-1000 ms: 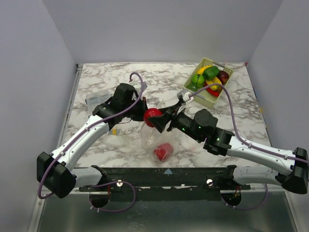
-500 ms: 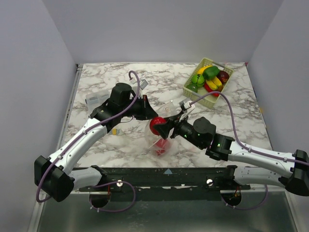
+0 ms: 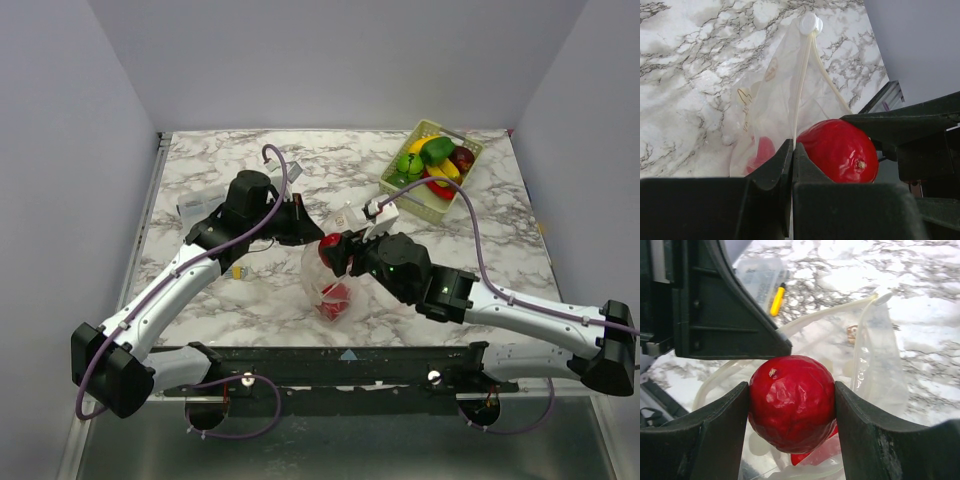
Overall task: Place the food in the zip-top bag and seal the zipper
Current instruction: Place the fake fruit in the zipper food storage bag, then pick up the fake vegetable from the bin.
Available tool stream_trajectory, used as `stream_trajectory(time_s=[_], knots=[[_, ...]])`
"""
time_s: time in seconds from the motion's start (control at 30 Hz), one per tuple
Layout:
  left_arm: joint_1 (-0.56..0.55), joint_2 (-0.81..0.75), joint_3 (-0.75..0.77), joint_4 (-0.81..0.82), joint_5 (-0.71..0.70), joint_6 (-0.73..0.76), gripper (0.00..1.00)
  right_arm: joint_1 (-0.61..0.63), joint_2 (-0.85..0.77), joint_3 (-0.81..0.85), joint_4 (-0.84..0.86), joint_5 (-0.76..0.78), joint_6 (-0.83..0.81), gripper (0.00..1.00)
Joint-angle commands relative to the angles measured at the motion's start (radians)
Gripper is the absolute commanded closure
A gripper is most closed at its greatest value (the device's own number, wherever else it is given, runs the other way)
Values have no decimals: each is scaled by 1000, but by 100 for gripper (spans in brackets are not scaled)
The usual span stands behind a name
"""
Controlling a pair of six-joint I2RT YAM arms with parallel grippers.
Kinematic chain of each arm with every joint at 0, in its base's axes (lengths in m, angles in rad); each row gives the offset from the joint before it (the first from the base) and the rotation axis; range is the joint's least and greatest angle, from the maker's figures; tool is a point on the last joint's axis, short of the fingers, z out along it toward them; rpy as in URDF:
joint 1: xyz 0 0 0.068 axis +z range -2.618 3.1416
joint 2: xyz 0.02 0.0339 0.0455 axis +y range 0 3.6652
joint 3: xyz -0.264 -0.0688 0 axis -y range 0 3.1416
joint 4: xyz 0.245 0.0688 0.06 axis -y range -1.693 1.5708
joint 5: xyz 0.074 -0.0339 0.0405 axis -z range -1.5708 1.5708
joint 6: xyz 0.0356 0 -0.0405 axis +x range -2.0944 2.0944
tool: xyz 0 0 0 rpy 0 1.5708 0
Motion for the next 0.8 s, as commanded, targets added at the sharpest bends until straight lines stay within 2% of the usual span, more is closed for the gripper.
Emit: stream_trajectory(time_s=[0.0, 0.1, 0.23, 0.37, 0.77], knots=[[-4, -1, 6, -24, 41, -1, 100, 2, 9, 56, -54, 144, -47, 65], [0, 2, 6, -24, 42, -3, 100, 2, 17, 69, -78, 176, -40, 34], [3, 5, 3, -19, 49, -10, 100, 3, 25, 73, -80, 134, -41, 18], [5, 6, 2, -16, 53, -12, 100, 3, 4, 49, -38, 111, -33, 13], [6, -14, -9, -15, 46, -9, 100, 2, -2, 64, -73, 152, 29, 13]])
